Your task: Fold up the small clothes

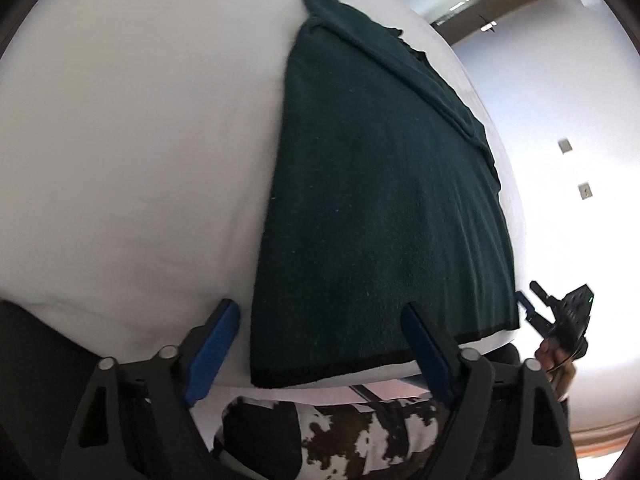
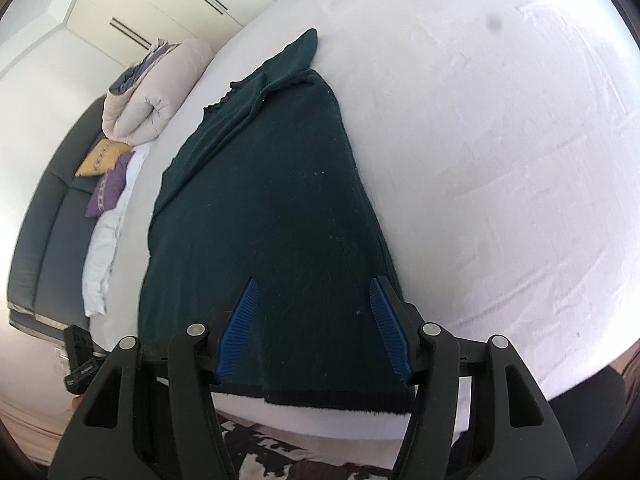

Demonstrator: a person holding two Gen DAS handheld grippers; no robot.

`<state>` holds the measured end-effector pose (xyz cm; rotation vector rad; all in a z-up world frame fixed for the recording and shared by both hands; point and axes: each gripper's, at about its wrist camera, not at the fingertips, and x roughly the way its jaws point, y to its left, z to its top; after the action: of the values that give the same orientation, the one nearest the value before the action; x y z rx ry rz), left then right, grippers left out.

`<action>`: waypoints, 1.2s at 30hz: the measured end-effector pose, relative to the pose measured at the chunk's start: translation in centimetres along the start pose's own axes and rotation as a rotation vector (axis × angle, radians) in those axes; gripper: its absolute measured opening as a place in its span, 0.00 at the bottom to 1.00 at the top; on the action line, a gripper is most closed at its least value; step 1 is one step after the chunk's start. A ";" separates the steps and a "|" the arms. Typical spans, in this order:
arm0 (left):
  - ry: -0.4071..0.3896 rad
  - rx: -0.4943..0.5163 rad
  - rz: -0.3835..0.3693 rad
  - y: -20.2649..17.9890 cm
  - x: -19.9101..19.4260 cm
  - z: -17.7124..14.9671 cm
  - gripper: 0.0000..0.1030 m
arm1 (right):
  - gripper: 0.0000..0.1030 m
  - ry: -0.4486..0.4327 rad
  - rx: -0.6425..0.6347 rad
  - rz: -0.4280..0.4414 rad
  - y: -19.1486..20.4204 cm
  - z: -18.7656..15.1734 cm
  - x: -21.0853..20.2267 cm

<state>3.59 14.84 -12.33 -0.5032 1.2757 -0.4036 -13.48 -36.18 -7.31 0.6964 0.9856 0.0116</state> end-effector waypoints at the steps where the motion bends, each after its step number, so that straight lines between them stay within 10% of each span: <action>1: 0.014 -0.012 -0.012 0.2 0.1 0.2 0.70 | 0.56 0.001 0.016 0.013 -0.3 -0.1 -0.3; 6: 0.072 -0.102 -0.100 1.5 0.8 0.3 0.36 | 0.56 0.002 0.047 0.032 -0.9 -0.1 -0.9; 13: -0.003 -0.265 -0.311 4.6 0.3 -0.4 0.30 | 0.56 -0.010 0.058 0.013 -1.7 -0.3 -2.4; 18: -0.050 -0.259 -0.351 4.5 -0.2 -0.9 0.08 | 0.56 -0.012 0.081 -0.032 -2.8 -0.1 -3.1; 26: -0.098 -0.197 -0.295 3.4 -1.0 -1.1 0.06 | 0.56 0.074 0.081 -0.044 -3.4 -1.1 -1.6; 36: -0.126 -0.204 -0.287 3.8 -2.0 -1.7 0.06 | 0.07 0.158 0.021 -0.061 -2.0 -1.6 -0.4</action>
<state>1.45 18.83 -13.22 -0.8770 1.1309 -0.4756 -15.52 -37.00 -8.70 0.6920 1.1590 0.0032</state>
